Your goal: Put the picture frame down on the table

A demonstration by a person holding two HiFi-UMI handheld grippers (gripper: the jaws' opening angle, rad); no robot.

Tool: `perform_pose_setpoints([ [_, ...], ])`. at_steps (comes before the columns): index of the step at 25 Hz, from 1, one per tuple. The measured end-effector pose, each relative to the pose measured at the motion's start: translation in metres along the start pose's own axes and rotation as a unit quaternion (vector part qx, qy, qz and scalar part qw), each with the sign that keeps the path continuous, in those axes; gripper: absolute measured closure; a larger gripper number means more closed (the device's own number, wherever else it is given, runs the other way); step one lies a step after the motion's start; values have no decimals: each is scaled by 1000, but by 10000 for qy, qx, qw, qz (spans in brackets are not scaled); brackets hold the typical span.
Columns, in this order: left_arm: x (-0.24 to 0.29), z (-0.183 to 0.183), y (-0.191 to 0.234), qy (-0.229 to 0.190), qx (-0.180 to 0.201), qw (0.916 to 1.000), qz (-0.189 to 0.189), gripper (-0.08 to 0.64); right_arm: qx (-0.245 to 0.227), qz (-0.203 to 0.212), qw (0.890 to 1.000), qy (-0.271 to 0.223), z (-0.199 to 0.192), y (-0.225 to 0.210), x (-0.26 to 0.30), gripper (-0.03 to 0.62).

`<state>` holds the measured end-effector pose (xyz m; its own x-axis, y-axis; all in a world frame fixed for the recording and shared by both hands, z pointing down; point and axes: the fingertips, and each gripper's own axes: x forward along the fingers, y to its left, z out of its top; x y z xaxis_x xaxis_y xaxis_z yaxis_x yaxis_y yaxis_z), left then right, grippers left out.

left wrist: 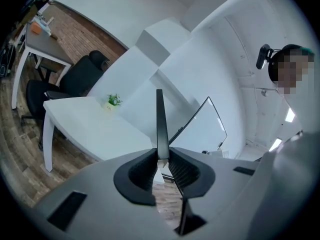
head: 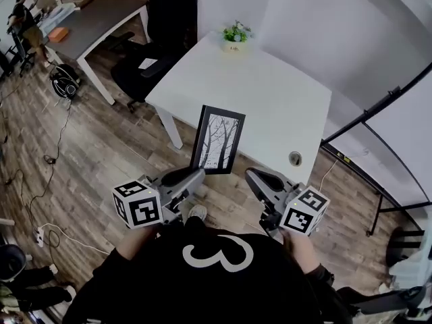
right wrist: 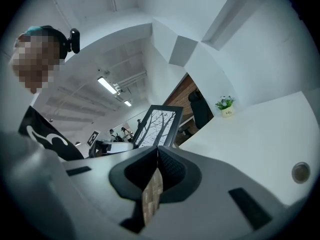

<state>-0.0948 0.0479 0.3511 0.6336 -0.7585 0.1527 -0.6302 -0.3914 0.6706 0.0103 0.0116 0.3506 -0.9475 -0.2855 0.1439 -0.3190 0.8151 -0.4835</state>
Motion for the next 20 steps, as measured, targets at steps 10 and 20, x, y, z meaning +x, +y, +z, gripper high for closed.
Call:
perform_pose_setpoints([
  [10,18,76,77,317,71,9983,-480,480,8,-570,9982,-168,36,-33,82,569],
  [20,26,84,91,465,144,9953,-841,480,-122,-948,9951,-251,28,-31,91,569],
])
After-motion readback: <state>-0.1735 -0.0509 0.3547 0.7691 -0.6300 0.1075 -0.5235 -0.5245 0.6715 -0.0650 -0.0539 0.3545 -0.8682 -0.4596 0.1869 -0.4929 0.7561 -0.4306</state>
